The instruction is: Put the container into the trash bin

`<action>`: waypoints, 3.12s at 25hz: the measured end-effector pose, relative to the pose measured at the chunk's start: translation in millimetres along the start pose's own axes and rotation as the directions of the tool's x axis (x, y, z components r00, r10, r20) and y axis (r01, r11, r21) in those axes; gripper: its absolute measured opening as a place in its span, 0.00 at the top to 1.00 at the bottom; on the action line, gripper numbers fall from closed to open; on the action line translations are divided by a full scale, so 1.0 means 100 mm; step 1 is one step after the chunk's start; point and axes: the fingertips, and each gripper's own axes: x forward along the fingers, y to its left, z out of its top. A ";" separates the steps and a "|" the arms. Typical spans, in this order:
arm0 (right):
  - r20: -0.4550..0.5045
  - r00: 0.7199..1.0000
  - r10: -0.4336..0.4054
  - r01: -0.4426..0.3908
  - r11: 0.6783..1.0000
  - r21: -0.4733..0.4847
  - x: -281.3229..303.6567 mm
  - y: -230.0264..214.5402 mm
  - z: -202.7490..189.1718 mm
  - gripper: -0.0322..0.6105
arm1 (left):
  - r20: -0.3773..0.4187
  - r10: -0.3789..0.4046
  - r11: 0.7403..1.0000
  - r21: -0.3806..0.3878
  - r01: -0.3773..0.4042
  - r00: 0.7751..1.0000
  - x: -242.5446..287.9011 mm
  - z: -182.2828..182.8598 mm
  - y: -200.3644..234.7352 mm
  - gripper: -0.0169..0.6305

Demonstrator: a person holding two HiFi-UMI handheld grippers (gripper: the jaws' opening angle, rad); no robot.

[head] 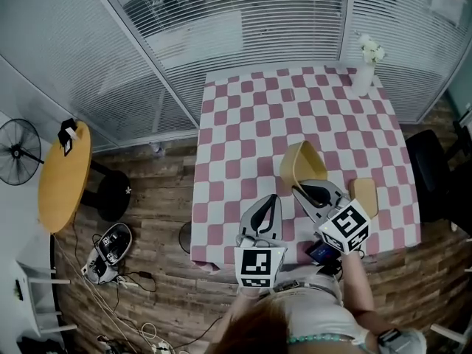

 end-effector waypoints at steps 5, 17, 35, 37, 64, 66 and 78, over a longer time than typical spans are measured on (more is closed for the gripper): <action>0.019 0.999 0.027 -0.027 1.000 -0.016 0.01 0.09 0.09 0.94 | 0.008 0.013 1.000 -0.001 -0.013 1.000 -0.04 0.02 0.01 0.97; 0.014 0.997 0.082 -0.082 0.996 -0.031 0.14 0.30 0.10 0.94 | 0.005 0.052 0.999 -0.010 -0.051 0.999 -0.19 -0.04 0.15 0.97; -0.009 0.989 0.146 -0.146 0.987 -0.068 1.44 1.58 0.36 0.94 | 0.003 0.146 0.989 -0.031 -0.146 0.989 -1.32 -0.23 1.72 0.97; -0.010 0.986 0.165 -0.166 0.984 -0.071 1.67 1.85 0.39 0.94 | 0.004 0.161 0.987 -0.029 -0.160 0.987 -1.53 -0.27 1.98 0.97; -0.107 0.778 0.619 -0.628 0.768 -0.126 3.23 4.65 0.20 0.94 | -0.043 0.583 0.797 -0.164 -0.582 0.811 -3.63 -0.97 3.71 0.97; -0.128 0.775 0.619 -0.631 0.767 -0.118 3.31 4.67 0.09 0.94 | -0.051 0.586 0.794 -0.166 -0.585 0.809 -3.66 -1.01 3.72 0.97; -0.377 0.684 0.625 -0.676 0.737 -0.005 4.09 4.92 -1.25 0.94 | -0.141 0.621 0.744 -0.203 -0.637 0.771 -3.95 -1.39 3.87 0.97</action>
